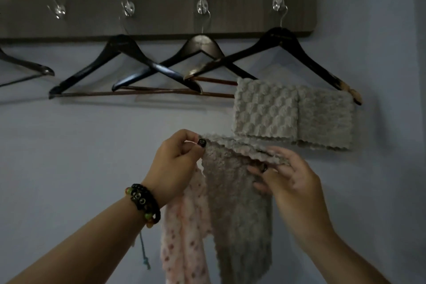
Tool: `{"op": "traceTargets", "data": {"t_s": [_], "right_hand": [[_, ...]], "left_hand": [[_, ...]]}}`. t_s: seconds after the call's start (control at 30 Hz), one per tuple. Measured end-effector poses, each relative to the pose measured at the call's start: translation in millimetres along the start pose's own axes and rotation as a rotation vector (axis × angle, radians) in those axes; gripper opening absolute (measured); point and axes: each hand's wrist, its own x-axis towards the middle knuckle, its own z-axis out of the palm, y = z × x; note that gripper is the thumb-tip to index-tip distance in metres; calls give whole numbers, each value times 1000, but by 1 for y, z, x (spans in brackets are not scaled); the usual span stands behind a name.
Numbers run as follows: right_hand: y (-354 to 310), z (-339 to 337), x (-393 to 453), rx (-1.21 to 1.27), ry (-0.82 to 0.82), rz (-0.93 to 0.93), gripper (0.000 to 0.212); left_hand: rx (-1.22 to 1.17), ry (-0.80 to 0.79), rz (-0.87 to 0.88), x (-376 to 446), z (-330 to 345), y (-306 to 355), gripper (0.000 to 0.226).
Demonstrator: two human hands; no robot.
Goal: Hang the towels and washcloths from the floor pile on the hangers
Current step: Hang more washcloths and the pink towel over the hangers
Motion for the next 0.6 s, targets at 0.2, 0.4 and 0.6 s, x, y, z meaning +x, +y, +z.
{"op": "traceTargets", "data": {"t_s": [0.2, 0.4, 0.6], "right_hand": [[6, 47, 20, -348, -124, -313, 78], [2, 85, 73, -473, -73, -588, 84], [-16, 103, 125, -543, 146, -751, 74]], "left_hand": [[-192, 17, 27, 52, -34, 6, 11], [-140, 9, 189, 101, -62, 24, 9], [38, 37, 350, 149, -74, 51, 9]]}}
